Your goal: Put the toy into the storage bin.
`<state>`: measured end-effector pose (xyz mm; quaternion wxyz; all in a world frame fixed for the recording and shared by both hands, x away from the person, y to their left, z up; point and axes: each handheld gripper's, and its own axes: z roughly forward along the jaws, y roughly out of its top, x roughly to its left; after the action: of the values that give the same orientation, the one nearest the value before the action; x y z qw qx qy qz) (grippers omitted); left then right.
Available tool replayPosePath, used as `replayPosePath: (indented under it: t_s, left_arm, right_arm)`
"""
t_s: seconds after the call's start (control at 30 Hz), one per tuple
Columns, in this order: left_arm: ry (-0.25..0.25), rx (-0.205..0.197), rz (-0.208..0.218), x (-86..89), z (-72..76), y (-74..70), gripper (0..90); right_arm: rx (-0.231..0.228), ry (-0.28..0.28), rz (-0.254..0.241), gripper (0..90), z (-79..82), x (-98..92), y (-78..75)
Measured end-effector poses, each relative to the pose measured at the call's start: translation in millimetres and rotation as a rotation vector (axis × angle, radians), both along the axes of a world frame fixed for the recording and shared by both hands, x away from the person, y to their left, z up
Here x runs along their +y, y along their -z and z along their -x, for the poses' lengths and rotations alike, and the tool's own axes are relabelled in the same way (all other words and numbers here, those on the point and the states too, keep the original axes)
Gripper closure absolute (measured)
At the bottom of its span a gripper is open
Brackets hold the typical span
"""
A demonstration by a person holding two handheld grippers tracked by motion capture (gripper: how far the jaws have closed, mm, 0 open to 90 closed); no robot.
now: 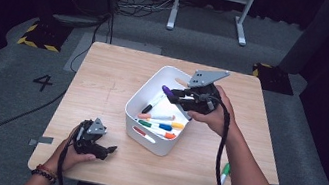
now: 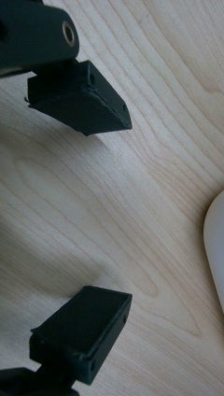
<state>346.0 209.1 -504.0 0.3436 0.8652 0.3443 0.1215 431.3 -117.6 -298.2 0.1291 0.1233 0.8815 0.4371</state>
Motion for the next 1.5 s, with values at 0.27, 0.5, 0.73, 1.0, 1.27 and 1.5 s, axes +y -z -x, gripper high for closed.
replayPosePath:
  t_s: [0.27, 0.5, 0.73, 1.0, 1.27, 1.5]
  left_arm:
    - [0.000, -0.003, 0.001, -0.1, 0.1, 0.2, 15.7]
    - [0.001, -0.001, 0.000, 0.0, 0.1, 0.1, 15.8]
    - [0.000, -0.001, 0.000, 0.0, 0.1, 0.0, 15.8]
    - [0.000, -0.001, 0.000, 0.0, 0.2, 0.0, 15.8]
    - [0.000, -0.002, -0.001, 0.0, 0.2, -0.1, 15.8]
    - [0.000, -0.002, 0.000, 0.0, 0.2, 0.0, 15.8]
  right_arm:
    - [0.049, 0.009, 0.033, 74.6, -10.7, 24.0, 14.6]
    - [0.108, 0.022, 0.117, 74.6, -14.9, 40.2, 29.6]
    - [0.167, 0.006, 0.204, 74.6, -11.3, 58.3, 44.9]
    - [0.215, -0.020, 0.274, 74.6, -6.4, 74.5, 60.0]
    - [0.233, -0.020, 0.312, 74.5, -2.8, 78.5, 66.3]
    - [0.242, -0.043, 0.335, 74.5, 1.4, 82.3, 71.4]
